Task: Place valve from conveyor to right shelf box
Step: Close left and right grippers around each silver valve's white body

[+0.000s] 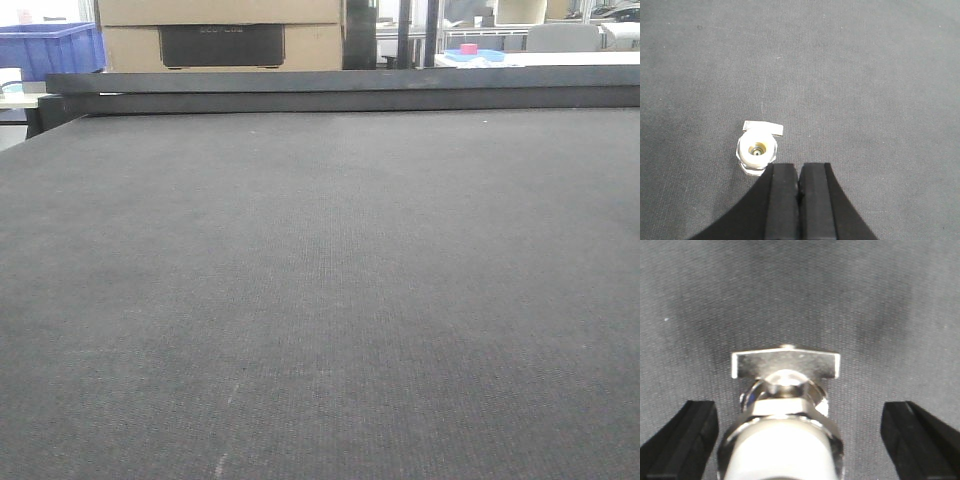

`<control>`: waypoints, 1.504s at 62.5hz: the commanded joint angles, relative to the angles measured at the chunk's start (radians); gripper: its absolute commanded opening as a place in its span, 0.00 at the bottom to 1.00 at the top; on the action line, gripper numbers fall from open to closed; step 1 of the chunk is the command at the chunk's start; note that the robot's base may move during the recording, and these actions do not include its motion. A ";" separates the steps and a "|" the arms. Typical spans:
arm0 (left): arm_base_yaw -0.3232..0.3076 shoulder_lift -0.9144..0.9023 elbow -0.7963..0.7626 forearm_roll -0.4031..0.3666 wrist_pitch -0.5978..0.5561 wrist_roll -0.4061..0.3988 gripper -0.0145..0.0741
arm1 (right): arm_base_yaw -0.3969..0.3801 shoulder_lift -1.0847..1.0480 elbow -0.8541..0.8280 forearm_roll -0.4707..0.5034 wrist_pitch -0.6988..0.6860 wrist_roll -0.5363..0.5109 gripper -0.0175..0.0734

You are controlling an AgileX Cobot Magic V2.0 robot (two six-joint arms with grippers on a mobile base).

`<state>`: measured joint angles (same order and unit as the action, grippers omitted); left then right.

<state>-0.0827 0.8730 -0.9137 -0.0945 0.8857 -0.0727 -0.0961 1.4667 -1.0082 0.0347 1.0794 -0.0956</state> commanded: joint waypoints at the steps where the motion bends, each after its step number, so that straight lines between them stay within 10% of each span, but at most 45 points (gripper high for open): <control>1: 0.002 0.002 -0.011 -0.009 -0.007 -0.007 0.04 | -0.003 0.001 0.001 0.006 -0.007 -0.020 0.74; 70: 0.002 0.002 0.011 -0.009 -0.013 -0.011 0.04 | 0.001 0.024 0.001 0.023 -0.018 -0.064 0.70; 94: 0.002 0.017 0.008 -0.009 -0.006 -0.114 0.04 | 0.001 0.024 0.001 0.023 -0.013 -0.064 0.05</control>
<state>-0.0827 0.8746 -0.9033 -0.0945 0.8837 -0.1382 -0.0961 1.4906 -1.0082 0.0722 1.0676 -0.1515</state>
